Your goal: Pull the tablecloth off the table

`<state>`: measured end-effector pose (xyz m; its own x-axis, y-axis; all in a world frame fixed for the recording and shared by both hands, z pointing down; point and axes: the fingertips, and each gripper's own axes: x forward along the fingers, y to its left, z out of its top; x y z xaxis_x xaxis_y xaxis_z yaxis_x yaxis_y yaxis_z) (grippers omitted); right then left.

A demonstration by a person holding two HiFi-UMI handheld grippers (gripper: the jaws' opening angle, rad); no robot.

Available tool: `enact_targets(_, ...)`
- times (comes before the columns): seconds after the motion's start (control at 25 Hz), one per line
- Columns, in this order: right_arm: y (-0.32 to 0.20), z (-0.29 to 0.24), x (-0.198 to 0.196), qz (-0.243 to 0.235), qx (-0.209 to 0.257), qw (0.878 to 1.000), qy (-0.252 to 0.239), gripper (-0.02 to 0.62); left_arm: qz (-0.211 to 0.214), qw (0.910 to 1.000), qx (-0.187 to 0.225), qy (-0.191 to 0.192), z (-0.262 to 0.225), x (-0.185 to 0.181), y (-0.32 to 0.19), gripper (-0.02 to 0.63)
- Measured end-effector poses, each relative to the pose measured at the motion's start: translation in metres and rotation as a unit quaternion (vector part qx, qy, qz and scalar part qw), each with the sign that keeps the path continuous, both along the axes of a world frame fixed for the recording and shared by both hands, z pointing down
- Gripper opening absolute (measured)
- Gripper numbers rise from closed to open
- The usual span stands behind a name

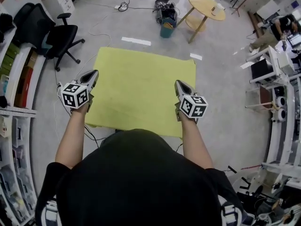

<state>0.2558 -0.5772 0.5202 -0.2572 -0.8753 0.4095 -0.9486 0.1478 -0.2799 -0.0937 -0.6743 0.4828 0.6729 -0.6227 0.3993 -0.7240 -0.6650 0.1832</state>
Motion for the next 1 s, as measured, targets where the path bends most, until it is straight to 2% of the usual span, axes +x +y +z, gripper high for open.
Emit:
enact_targets(0.24,-0.029,0.001,-0.031,0.034,-0.003,0.999,0.007,0.02,0.034,0.9994,-0.002,0.001,0.004,-0.024,-0.058,0.023)
enact_targets(0.48,-0.04,0.009,-0.025,0.066,-0.017,0.998,0.009,0.02,0.059,0.9982,-0.014,-0.003,0.015,-0.025,-0.09,0.021)
enact_targets(0.64,-0.045,0.019,-0.024,0.071,-0.022,0.997,0.009,0.02,0.072,0.9971,-0.022,-0.01,0.03,-0.031,-0.111,0.023)
enact_targets(0.8,-0.048,0.037,-0.021,0.056,-0.021,0.998,0.036,0.02,0.071,0.9963,-0.035,-0.033,0.072,-0.048,-0.138,0.023)
enact_targets(1.0,-0.035,0.089,0.008,0.044,-0.046,0.995,0.074,0.021,0.066,0.9938,-0.055,-0.071,0.141,-0.071,-0.154,0.025)
